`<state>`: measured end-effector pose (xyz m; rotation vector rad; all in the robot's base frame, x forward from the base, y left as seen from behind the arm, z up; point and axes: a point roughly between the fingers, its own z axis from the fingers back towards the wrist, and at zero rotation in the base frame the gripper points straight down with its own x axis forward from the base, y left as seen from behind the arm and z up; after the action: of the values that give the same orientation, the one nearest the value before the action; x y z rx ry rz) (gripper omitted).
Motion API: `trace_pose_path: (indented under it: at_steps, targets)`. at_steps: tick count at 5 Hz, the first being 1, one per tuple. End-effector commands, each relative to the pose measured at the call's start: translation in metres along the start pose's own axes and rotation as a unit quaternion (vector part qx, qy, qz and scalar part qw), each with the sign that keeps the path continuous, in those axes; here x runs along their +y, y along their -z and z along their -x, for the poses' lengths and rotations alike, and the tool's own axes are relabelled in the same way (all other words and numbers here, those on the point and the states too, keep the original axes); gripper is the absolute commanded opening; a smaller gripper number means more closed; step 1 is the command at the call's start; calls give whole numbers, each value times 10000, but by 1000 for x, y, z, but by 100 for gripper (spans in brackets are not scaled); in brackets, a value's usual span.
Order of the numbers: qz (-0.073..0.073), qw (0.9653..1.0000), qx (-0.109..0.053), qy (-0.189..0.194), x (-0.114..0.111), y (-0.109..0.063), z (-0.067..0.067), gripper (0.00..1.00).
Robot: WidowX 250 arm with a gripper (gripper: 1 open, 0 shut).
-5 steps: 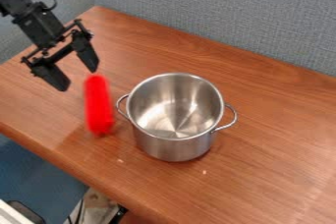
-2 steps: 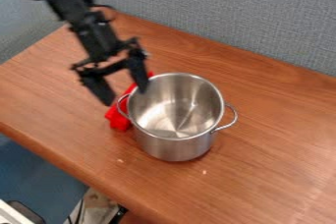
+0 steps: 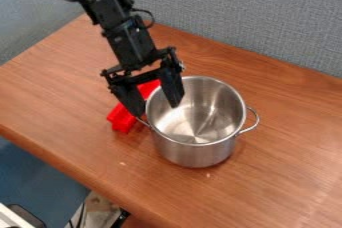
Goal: Move the red object from the metal pot to the table
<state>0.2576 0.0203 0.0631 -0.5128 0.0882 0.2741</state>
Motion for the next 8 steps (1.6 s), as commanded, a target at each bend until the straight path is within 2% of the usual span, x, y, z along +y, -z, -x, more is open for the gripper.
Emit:
trace_pose_path:
  at_steps: [1, 2, 3, 4, 5, 6, 7, 8]
  targets:
    - [-27, 9987, -130, 493, -2, 7, 0, 100]
    - [-43, 9964, -125, 834, 3, 18, -1, 100]
    - [-105, 9954, -198, 935, 5, 5, -11, 0]
    - [-132, 9939, -274, 1057, 6, -11, -19, 0]
    - [-55, 9930, -297, 1144, 9, -24, -23, 0]
    - [-34, 9934, -398, 1073, 19, -34, -30, 0]
    - [94, 9973, -656, 310, 31, -48, -42, 0]
    - [240, 9937, -921, -591, 48, -64, -55, 0]
